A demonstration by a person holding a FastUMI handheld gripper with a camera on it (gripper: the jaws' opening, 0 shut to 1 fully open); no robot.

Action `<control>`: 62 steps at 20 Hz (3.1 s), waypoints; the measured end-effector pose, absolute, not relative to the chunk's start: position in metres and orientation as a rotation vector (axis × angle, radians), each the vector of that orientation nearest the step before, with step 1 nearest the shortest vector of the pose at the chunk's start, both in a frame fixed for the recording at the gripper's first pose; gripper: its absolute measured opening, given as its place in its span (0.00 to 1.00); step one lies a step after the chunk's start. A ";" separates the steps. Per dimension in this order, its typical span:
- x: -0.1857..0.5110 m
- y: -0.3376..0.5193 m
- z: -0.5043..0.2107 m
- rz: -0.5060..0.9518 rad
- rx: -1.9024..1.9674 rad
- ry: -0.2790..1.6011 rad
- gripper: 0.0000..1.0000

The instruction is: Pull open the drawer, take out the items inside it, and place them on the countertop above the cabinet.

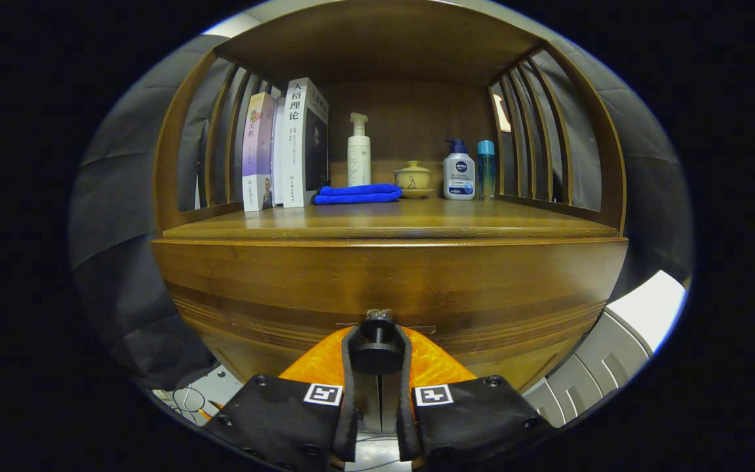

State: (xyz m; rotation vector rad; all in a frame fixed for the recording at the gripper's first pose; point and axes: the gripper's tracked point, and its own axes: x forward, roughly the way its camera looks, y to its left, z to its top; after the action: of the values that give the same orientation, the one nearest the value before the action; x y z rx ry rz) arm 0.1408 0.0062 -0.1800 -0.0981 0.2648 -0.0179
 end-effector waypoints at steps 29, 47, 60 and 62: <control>0.029 0.009 -0.187 0.042 -0.150 0.247 0.26; 0.023 0.014 -0.145 0.040 -0.149 0.093 0.55; 0.052 0.034 -0.030 0.136 -0.134 -0.004 0.99; 0.064 0.039 -0.015 0.162 -0.120 0.021 0.99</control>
State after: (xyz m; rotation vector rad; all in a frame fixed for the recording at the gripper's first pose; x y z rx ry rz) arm 0.0642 0.0390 -0.0149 -0.1196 0.0213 0.1617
